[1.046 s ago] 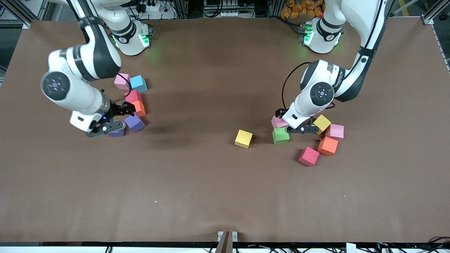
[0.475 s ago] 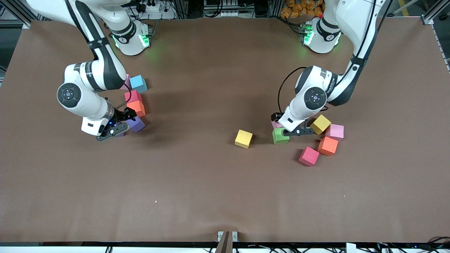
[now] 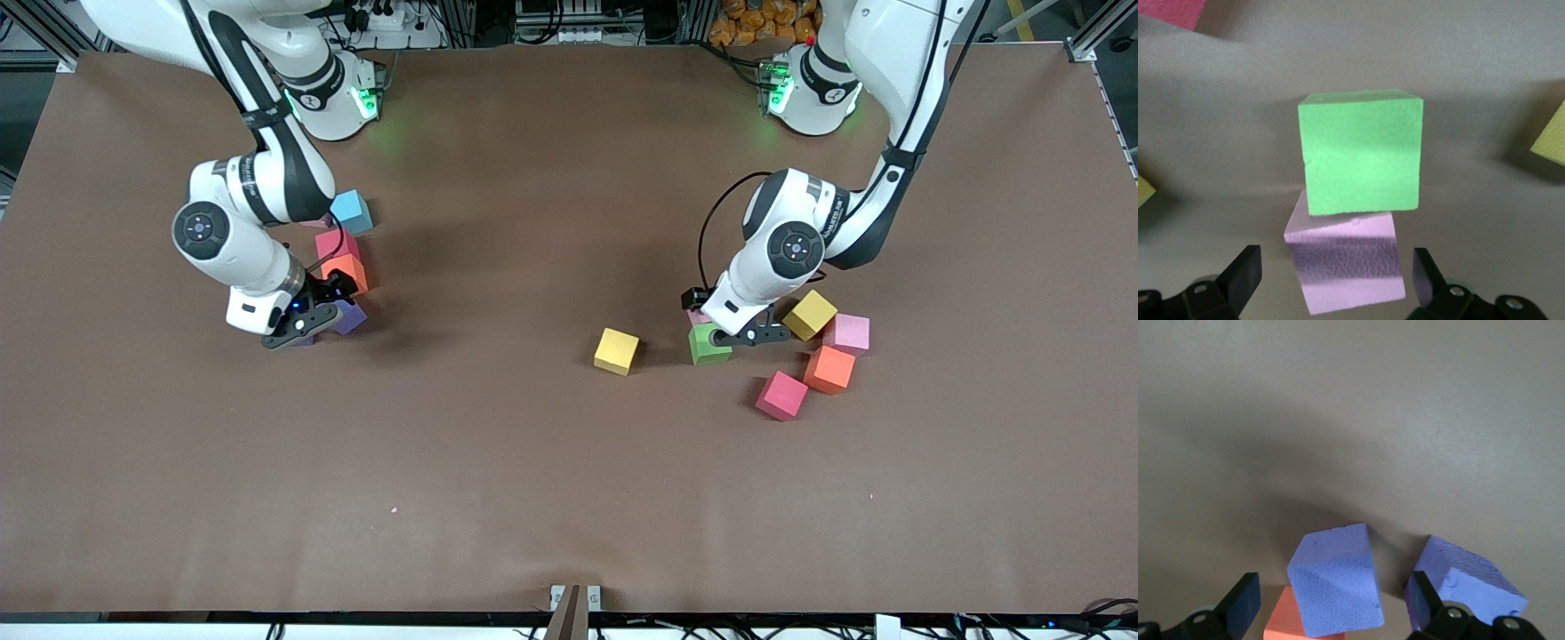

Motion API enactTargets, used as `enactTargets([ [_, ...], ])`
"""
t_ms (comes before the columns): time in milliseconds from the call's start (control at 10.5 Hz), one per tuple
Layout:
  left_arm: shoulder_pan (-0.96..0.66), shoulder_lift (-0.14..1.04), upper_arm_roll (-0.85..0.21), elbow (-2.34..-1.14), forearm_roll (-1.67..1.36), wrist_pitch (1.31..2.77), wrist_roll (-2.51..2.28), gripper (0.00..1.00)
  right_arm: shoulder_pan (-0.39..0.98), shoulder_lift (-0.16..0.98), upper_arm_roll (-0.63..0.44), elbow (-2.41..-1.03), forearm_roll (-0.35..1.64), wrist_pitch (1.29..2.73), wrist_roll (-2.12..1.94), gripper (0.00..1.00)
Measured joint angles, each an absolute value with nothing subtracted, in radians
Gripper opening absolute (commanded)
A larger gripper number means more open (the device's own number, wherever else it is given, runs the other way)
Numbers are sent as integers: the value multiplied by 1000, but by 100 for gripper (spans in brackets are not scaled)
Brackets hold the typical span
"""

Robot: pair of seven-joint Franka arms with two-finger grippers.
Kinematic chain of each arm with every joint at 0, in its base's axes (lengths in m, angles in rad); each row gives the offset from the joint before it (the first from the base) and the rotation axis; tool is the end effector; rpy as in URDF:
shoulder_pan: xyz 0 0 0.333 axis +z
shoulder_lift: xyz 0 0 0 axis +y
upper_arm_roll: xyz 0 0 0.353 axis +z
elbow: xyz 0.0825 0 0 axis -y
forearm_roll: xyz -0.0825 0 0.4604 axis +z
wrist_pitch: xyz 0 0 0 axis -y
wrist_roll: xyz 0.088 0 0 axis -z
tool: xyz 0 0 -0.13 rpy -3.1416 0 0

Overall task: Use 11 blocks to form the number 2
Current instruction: 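Grasp the lilac cube with the left gripper while the right gripper grasps purple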

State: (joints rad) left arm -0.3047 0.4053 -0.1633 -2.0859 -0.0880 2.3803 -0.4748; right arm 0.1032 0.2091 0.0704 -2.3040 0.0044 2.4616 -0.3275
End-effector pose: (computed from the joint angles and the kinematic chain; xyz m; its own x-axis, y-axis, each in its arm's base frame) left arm 0.5634 -0.2896 0.1731 0.9852 0.0783 -0.1527 0.0873 -0.9948 0.0534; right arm 0.5639 0.1000 0.2032 0.8781 0.4765 -0.0428 0.4754 -0.8791 -0.0327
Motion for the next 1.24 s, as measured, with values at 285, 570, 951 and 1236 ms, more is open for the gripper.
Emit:
enactTargets([
  [285, -306, 429, -163, -2086, -90, 2397, -475, 69, 114, 231, 73, -2335, 4, 2534, -328, 100],
  [570, -307, 440, -163, -2085, -90, 2397, -475, 16, 114, 280, 71, -2354, 4, 2593, -335, 100],
  [951, -309, 421, -193, -2076, -90, 2364, -473, 16, 113, 313, 68, -2355, 4, 2620, -348, 100],
  [1236, -313, 401, -276, -2075, -90, 2349, -492, 16, 80, 319, 63, -2359, 4, 2620, -406, 100],
])
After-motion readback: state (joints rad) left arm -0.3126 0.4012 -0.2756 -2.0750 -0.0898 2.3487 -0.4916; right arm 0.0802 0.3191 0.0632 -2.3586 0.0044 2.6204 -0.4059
